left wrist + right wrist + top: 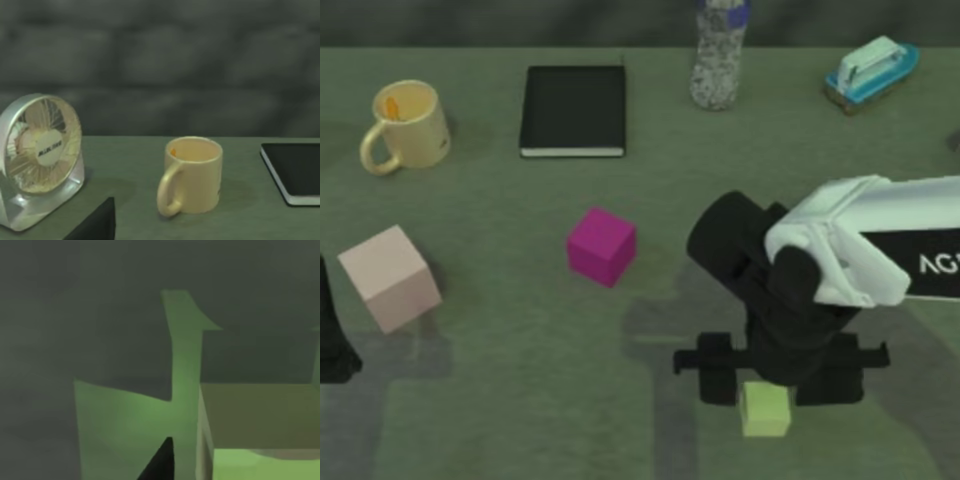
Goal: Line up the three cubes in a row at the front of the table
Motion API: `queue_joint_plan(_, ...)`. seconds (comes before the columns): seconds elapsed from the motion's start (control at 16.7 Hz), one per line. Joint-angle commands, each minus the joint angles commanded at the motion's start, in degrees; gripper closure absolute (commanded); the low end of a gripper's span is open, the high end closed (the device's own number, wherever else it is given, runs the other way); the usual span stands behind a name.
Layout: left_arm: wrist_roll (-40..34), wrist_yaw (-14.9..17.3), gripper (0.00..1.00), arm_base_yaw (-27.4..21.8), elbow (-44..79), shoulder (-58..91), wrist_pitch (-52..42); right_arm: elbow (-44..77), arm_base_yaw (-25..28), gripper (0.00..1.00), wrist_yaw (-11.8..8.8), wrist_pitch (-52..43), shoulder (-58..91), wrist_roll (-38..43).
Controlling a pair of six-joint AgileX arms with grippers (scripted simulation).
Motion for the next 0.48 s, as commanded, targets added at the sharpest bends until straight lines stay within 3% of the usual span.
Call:
queue_joint_plan(0.12,0.0,0.0,0.0,0.0,0.0,0.0,0.0,0.0,0.0,0.0,0.0,0.0,0.0,0.0)
queue_joint_plan(0.48,0.0,0.0,0.0,0.0,0.0,0.0,0.0,0.0,0.0,0.0,0.0,0.0,0.0,0.0)
